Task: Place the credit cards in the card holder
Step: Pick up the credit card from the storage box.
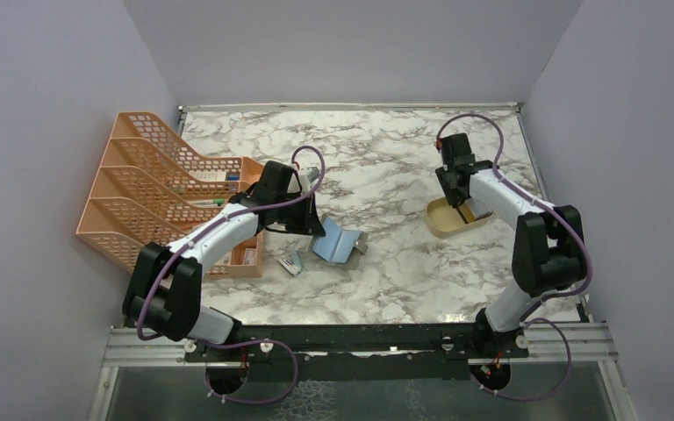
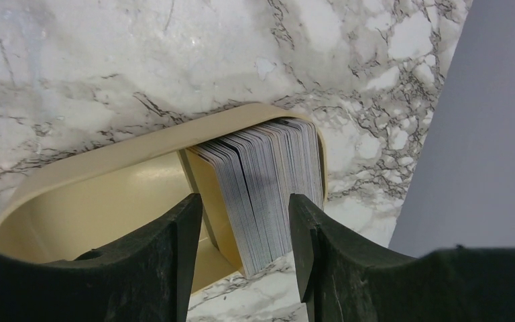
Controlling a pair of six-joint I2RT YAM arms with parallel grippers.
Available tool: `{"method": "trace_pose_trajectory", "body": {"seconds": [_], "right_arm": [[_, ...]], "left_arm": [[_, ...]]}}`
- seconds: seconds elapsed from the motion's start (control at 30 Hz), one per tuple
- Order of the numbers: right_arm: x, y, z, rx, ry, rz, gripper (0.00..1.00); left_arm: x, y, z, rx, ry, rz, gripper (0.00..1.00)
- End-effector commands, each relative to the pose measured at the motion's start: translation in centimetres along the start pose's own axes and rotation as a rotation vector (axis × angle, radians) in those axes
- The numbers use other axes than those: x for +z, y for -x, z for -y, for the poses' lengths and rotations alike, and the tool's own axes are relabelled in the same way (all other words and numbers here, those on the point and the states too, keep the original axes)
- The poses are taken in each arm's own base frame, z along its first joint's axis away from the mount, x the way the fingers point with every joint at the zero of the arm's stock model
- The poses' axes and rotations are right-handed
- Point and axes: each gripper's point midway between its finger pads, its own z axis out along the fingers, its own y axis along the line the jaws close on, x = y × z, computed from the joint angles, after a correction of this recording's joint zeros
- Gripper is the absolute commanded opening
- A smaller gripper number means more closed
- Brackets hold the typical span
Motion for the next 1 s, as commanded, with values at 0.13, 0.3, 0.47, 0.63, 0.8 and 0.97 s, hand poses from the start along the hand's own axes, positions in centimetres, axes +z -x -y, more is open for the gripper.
{"method": "trace_pose_trajectory", "body": {"seconds": [0.13,0.3,0.47,0.63,0.8,0.97], "right_arm": [[1.2,-1.3,1.7,-0.018,-0.131,-0.060,0.51],[1.6,-1.4,1.2,-0.025,-0.110,-0.059,0.49],[1.8,-1.6,1.6,-0.025,-0.141,-0.072,0.48],[1.8,-1.3,0.9,0.002,-0.102,-0.075,0.48],[1.6,-1.6,1.2,0.009,-0.125,-0.080,0.51],[1.2,-1.4,2.1,0.007,-0.161,-0.066,0.50]], "left_arm": [[-0.4,0.1,0.5,0.016,-0.015,0.014,0.00],[-0.4,0.3,0.5,0.015,-0.018,0.013,0.00],[-0.6,0.4,0.6,0.022,-0.015,0.023,0.00],[-0.6,0.3,0.6,0.022,-0.014,0.021,0.00],[-0.7,0.4,0.7,0.026,-0.017,0.026,0.00],[-0.8,0.4,0.7,0.028,-0.016,0.030,0.00]]}}
